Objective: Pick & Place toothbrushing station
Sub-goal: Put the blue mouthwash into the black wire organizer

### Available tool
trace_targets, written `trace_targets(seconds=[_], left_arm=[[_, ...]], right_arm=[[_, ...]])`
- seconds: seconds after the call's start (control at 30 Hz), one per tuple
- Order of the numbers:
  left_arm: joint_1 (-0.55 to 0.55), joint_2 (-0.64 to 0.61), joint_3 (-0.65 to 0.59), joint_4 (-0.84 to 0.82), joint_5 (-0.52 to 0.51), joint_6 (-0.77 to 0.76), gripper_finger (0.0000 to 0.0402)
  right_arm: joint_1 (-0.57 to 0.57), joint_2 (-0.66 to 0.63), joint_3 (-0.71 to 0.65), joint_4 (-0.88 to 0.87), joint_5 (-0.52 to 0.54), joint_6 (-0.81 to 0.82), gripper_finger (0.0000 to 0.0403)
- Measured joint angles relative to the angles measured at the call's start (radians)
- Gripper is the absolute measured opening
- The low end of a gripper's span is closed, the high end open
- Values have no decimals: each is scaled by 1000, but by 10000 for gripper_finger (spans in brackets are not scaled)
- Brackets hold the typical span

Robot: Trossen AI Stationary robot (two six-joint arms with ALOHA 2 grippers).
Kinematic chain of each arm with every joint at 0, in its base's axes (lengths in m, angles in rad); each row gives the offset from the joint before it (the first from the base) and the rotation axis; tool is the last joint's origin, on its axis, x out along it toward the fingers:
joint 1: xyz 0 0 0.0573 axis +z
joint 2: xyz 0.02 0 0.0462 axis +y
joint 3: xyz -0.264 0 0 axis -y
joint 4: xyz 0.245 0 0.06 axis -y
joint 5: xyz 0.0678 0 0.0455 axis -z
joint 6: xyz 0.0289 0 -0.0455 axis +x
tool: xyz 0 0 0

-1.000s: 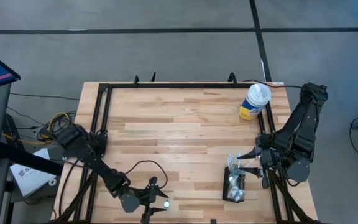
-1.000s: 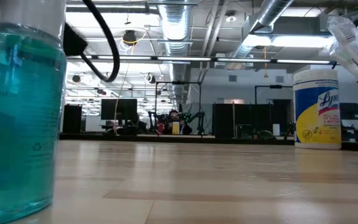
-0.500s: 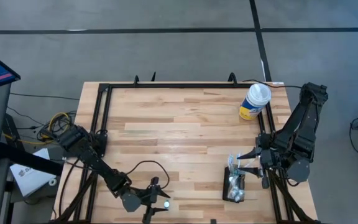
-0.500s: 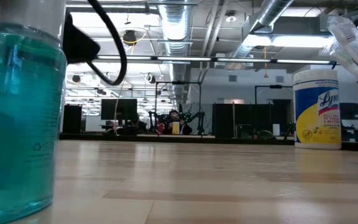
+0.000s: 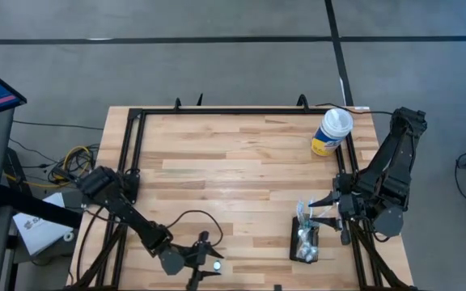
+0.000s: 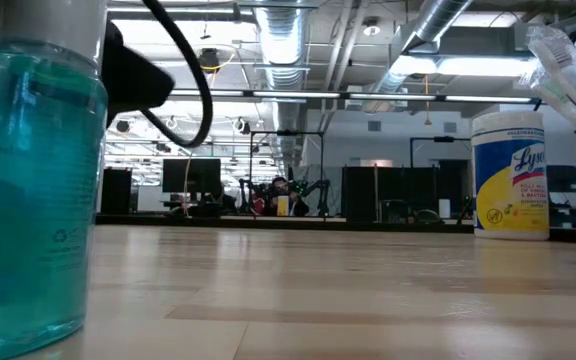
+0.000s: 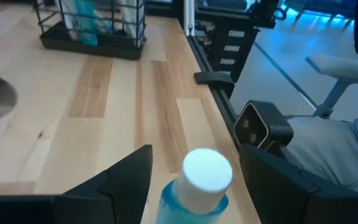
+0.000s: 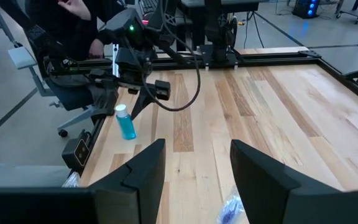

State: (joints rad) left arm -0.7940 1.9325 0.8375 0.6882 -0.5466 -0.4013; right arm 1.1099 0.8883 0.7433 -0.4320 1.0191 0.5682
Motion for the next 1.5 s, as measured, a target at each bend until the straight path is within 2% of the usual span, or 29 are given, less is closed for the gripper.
trace_targets(seconds=[0.17, 0.27, 0.63, 0.9, 1.07, 1.2, 1.5], left_arm=[[1, 17, 0, 13, 1, 31, 235], [1, 17, 0, 17, 1, 49, 219], [1, 16, 1, 24, 59, 88, 88], [7, 16, 1, 33, 65, 110, 88], [65, 16, 1, 74, 68, 110, 88], [136, 16, 3, 106, 127, 110, 88], [276, 16, 101, 101, 283, 159, 88]], right_arm=[[0, 0, 0, 0, 0, 0, 171], [0, 1, 0, 0, 0, 0, 171], [0, 1, 0, 0, 0, 0, 171], [0, 1, 0, 0, 0, 0, 171], [0, 1, 0, 0, 0, 0, 171], [0, 1, 0, 0, 0, 0, 171], [0, 2, 0, 0, 0, 0, 171]])
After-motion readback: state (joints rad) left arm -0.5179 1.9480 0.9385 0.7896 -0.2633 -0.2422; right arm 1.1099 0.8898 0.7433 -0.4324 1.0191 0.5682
